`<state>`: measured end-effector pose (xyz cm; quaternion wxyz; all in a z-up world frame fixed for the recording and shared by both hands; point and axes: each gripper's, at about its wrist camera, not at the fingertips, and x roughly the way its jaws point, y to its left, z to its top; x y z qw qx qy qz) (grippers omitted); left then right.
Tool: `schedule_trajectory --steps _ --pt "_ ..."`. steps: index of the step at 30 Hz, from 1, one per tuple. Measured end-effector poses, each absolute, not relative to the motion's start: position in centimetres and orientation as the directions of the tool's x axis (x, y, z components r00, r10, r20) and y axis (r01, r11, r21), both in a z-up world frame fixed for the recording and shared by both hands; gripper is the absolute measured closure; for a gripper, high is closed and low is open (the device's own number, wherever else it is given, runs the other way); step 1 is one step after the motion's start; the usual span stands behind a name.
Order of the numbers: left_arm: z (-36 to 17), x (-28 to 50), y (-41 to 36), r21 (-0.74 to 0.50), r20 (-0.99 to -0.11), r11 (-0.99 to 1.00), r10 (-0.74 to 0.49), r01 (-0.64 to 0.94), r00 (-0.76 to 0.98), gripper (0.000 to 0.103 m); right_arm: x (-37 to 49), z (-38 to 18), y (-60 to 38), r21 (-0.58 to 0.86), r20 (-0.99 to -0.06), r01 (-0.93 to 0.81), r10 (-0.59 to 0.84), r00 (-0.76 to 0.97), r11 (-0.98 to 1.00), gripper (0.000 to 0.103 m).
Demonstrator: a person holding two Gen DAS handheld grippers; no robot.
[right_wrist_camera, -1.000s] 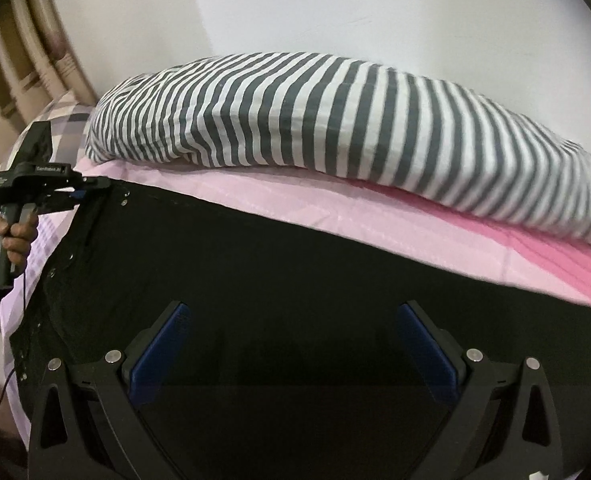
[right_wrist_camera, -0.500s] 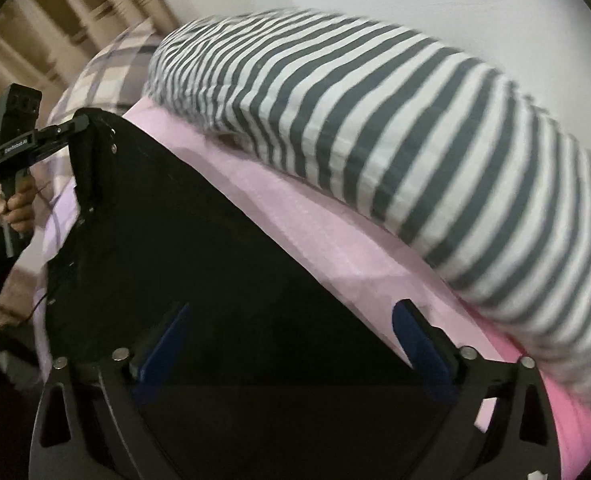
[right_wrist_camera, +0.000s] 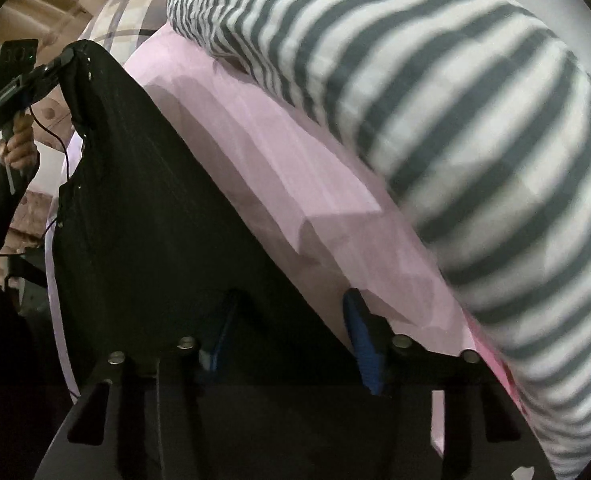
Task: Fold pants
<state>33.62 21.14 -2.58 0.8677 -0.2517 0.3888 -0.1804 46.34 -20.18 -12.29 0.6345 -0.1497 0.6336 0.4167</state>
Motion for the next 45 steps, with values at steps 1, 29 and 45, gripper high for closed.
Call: schedule_trajectory --steps 1,29,45 --pt "-2.6 33.6 21.0 -0.575 -0.586 0.81 -0.508 0.117 0.631 0.096 46.2 -12.3 -20.6 0.332 -0.931 -0.719 0.333 -0.147 0.61 0.062" --pt "-0.2 23.3 21.4 -0.503 -0.614 0.847 -0.492 0.175 0.617 0.096 24.5 -2.9 -23.0 -0.076 -0.893 -0.46 0.145 0.425 0.885 0.095" --pt "-8.5 13.9 19.0 -0.308 -0.871 0.948 -0.313 0.075 0.379 0.09 19.0 -7.8 -23.6 0.006 -0.909 -0.311 0.135 0.395 0.95 0.09"
